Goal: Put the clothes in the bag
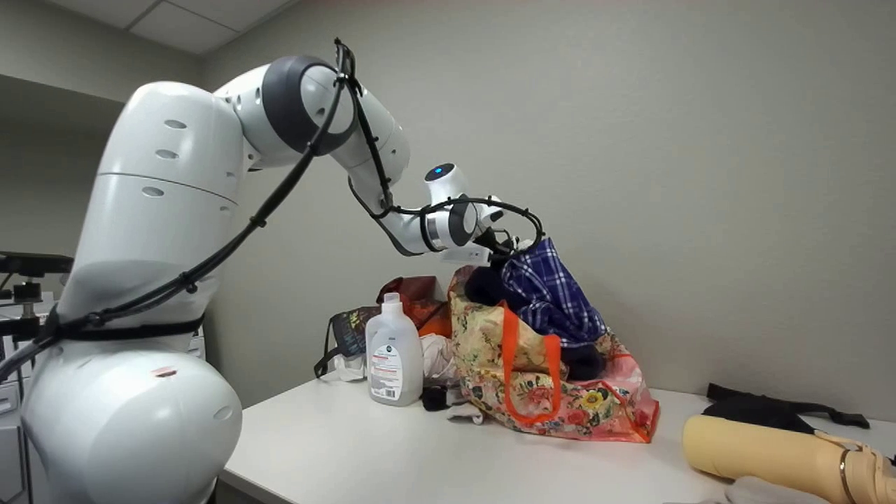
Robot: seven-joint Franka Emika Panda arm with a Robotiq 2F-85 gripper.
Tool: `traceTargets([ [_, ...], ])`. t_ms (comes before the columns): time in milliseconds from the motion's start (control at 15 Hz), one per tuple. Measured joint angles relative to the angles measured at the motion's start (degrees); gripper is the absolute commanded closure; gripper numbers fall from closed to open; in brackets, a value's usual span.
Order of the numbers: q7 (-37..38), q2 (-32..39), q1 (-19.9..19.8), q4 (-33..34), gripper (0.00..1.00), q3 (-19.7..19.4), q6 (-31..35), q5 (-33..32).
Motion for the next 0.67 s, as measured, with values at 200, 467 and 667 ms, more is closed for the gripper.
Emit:
traceTargets([
  [200, -3.84, 0.32, -1.83, -2.39, 0.92, 4.92, 0.14, 10.8],
  [467, -16.6, 0.36, -7.39, -4.17, 0.92, 19.73, -1.09, 30.64],
  [667, -22.26, 0.36, -9.47, -4.98, 0.53, 25.67, -4.84, 38.41],
])
